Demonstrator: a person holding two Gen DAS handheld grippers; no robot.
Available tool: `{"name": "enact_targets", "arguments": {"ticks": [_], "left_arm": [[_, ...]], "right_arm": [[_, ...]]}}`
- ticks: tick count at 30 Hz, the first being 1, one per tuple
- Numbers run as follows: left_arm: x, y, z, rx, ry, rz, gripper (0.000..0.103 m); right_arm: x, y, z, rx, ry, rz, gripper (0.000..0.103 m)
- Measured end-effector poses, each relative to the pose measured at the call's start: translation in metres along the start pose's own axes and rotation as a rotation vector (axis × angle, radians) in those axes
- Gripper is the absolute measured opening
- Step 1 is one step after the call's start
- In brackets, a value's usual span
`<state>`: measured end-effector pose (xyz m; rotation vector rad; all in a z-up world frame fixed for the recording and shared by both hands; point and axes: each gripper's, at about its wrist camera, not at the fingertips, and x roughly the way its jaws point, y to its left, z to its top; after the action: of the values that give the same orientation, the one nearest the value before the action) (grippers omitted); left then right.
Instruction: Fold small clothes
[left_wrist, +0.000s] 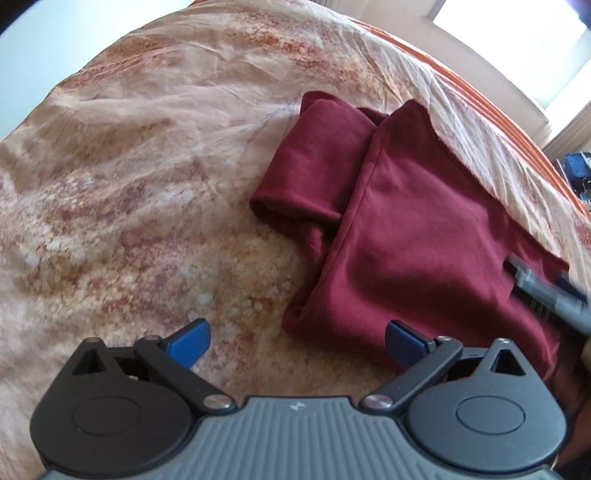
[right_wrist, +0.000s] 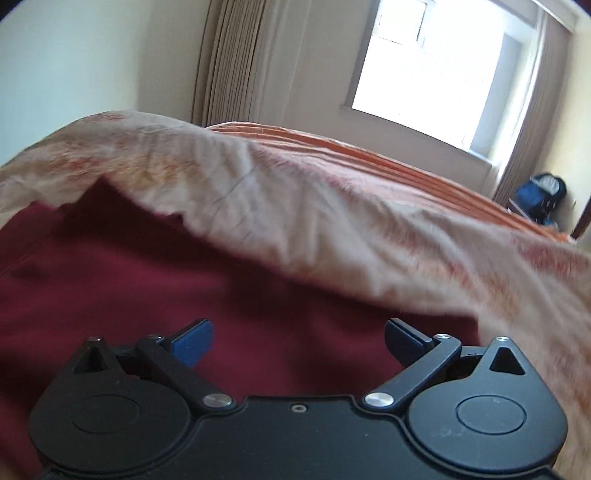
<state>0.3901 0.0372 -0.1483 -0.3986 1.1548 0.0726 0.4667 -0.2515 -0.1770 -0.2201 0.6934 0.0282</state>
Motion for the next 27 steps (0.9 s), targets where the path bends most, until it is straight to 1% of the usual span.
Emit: {"name": "enact_targets", "arguments": {"ticks": [2,4,7,11,14,18,20,23,27], "left_arm": [[0.002,-0.001,0.001,0.003,0.009,0.007,0.102],[0.004,-0.003,0.004,0.011,0.016,0.018,0.102],[0.006,-0.004,0.006,0.004,0.018,0.015,0.102],[0.008,-0.004,0.011,-0.005,0.006,-0.021,0.102],[0.012,-0.007,0.015,0.013,0.002,-0.024,0.102],[0.017,-0.009,0.018,0.021,0.002,-0.025,0.102],[0.018,-0.009,0.019,0.023,0.005,-0.024,0.102],[0.019,-0.008,0.018,0.026,0.005,-0.025,0.102],[0.018,-0.008,0.018,0.035,0.005,-0.019,0.102]], "right_arm": [[-0.006,0.016,-0.022,-0.056,0.015,-0.007,0.102],[0.005,0.026,-0.033,-0.118,0.029,-0.029,0.102],[0.025,0.017,-0.023,-0.059,0.028,-0.044,0.102],[0.047,0.009,0.002,-0.087,-0.017,-0.095,0.102],[0.063,0.004,0.016,-0.098,-0.039,-0.111,0.102],[0.075,0.004,0.014,-0.104,-0.015,-0.105,0.102],[0.071,0.006,0.006,-0.106,-0.003,-0.110,0.102],[0.057,0.009,-0.002,-0.070,-0.004,-0.105,0.102],[0.023,0.014,-0.017,-0.063,-0.036,-0.114,0.102]]}}
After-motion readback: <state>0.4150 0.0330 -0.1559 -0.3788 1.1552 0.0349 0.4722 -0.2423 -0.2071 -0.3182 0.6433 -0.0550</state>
